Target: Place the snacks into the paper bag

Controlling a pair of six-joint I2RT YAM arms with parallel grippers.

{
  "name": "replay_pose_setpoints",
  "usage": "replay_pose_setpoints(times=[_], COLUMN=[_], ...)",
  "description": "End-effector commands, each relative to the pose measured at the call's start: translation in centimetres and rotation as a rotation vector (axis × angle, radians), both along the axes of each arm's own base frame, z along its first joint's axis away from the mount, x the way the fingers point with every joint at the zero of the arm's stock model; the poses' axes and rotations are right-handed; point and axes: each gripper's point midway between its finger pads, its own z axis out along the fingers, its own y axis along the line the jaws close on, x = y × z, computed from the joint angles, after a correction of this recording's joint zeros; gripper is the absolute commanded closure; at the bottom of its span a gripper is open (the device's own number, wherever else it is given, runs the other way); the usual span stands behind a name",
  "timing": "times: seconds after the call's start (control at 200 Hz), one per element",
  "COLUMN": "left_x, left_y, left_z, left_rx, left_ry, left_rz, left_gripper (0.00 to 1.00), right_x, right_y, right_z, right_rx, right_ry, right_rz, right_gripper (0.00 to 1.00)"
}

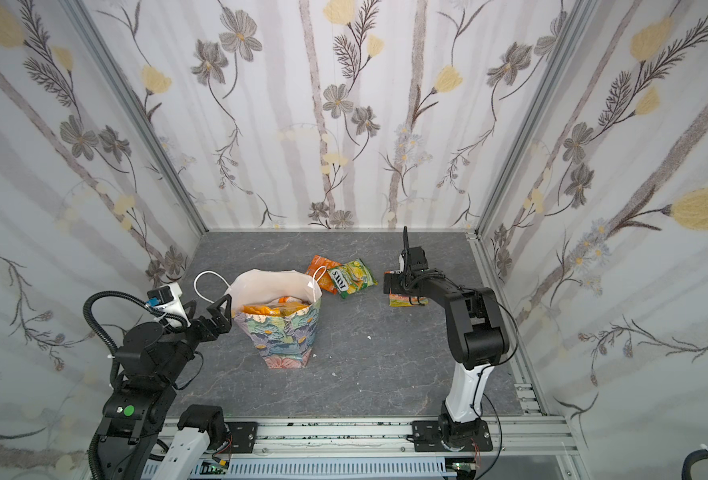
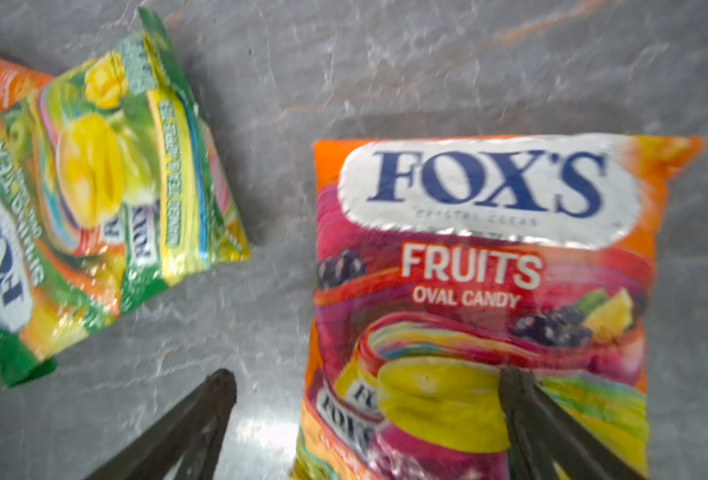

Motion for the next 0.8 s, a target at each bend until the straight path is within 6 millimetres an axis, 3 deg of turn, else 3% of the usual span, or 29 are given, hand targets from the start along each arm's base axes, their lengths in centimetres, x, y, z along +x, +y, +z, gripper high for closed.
replay_pose_setpoints(times=[0.0, 0.125, 0.2, 0.36, 0.425, 0.584, 0.794], left_x=[0.1, 0.1, 0.1, 0.0, -0.1, 0.0, 0.1], left_y=[0.1, 0.1, 0.0, 0.1, 0.1, 0.0, 0.0], left_z=[0.6, 0.6, 0.6, 0.7, 0.8, 0.7, 0.6], left_rx=[-0.008, -0.007, -0.007, -0.009, -0.009, -0.008, -0.008], left_ry=[-0.024, -0.024, -0.023, -0.031, -0.032, -0.030, -0.024], left_rz=[0.004, 0.004, 0.003, 0.006, 0.006, -0.001, -0.002], left_gripper=[0.00, 0.00, 0.00, 0.00, 0.00, 0.00, 0.00], right_x=[-1.8, -4.2, -5.2, -7.7, -9.3, -10.9, -10.7], right_y=[1.1, 1.1, 0.9, -0.9, -1.8, -3.6, -2.6], right_z=[0.8, 2.4, 5.4, 8.5, 7.6, 5.7, 2.2], right_rx=[0.034, -0.024, -0.011, 0.050, 0.051, 0.092, 0.210], right_ry=[-0.035, -0.065, -0.135, -0.231, -0.231, -0.204, -0.118], right_rz=[-0.014, -0.022, -0.045, -0.139, -0.166, -0.225, -0.178], right_gripper=[0.03, 0.04, 0.03, 0.04, 0.04, 0.05, 0.19])
